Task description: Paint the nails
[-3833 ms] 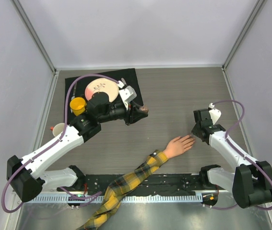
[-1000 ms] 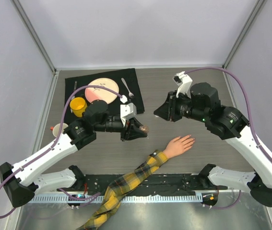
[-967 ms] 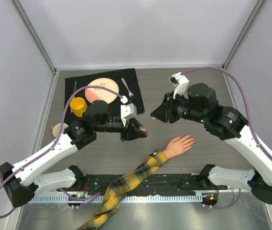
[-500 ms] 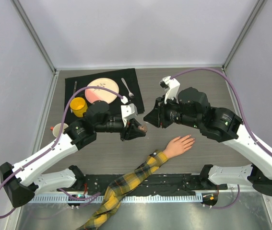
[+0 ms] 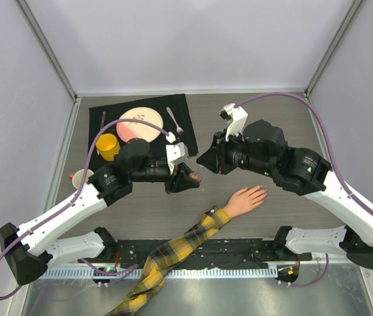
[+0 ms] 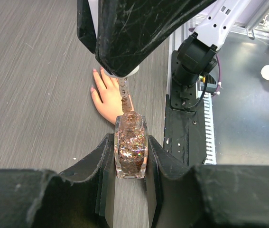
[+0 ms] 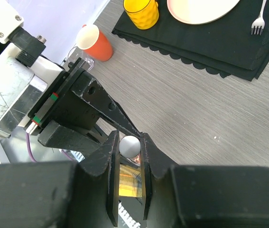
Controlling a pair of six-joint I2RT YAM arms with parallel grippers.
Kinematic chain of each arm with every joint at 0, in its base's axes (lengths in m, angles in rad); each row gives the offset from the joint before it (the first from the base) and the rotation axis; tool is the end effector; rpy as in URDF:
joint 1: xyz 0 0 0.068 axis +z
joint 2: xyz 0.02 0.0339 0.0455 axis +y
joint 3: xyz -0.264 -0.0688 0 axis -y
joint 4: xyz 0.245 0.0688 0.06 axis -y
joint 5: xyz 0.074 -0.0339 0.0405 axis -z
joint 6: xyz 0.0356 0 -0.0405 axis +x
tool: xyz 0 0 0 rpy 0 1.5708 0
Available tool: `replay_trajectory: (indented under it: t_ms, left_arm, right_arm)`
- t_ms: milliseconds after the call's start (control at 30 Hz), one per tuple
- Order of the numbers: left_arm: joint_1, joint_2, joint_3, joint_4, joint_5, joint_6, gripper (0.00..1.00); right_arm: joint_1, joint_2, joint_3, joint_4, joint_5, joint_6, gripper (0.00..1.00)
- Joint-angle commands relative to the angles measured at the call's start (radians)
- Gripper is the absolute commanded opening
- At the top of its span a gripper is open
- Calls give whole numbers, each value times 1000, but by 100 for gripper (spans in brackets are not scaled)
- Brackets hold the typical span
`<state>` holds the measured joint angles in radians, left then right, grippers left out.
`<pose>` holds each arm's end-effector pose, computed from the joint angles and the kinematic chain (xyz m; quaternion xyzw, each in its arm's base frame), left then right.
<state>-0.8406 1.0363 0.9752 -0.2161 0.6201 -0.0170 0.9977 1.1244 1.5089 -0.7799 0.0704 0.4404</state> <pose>0.1398 -0.1872 0.3574 0.4727 0.6228 -0.4601 0.4207 0.1169 0.1765 0.4570 -0.2100 0.8050 0.3429 0.4362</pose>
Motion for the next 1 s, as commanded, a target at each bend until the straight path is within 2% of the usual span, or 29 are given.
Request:
replay_trajectory:
  t_ms: [0,967]
  left_arm:
    - [-3,-24,-3,32,-5,14,0]
    - [-3,-45,-17,63,-33,11,0]
  right_arm:
    - [5,-6,-3,53,14,3,1]
    - [15,14,-53,84,-21,15,1]
